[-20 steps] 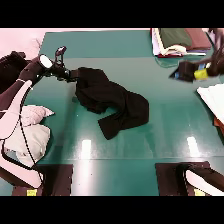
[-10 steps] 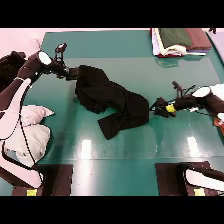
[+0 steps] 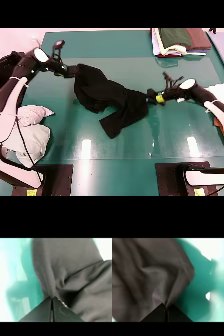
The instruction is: Fold the shirts.
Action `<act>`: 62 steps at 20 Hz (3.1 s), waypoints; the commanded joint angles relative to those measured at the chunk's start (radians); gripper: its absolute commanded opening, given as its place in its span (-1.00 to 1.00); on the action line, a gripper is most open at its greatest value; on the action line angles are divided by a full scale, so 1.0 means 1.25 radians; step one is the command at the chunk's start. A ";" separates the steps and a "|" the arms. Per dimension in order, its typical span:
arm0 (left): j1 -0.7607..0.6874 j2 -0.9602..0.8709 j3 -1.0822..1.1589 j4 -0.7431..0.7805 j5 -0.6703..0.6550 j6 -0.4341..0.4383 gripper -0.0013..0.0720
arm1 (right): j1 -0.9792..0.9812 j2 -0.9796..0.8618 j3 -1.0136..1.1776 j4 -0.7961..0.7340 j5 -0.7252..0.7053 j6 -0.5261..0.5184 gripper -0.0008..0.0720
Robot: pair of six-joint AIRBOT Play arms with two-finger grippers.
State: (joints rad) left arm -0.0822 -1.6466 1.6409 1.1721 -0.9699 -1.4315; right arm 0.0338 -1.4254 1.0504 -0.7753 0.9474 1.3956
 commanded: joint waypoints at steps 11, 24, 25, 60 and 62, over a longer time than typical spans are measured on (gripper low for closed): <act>0.096 0.578 0.210 0.024 -0.002 0.078 -0.90 | -0.264 0.484 0.548 -0.116 0.251 -0.014 -0.92; 0.062 0.452 -0.049 -0.046 -0.069 0.078 -0.90 | -0.246 0.276 0.464 -0.243 0.354 0.055 -0.92; 0.046 0.405 -0.087 -0.046 -0.056 0.081 -0.90 | -0.217 0.236 0.434 -0.313 0.334 0.072 -0.92; 0.110 0.297 -0.662 -0.105 0.063 0.094 0.20 | -0.145 0.308 0.129 -0.316 0.343 0.076 -0.11; 0.111 0.297 -0.658 -0.099 0.047 0.091 0.20 | -0.145 0.308 0.129 -0.316 0.348 0.076 -0.11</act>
State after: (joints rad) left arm 0.0666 -1.2766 0.8165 1.0290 -0.9157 -1.3079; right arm -0.1459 -1.0431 1.2129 -1.1809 1.3746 1.4899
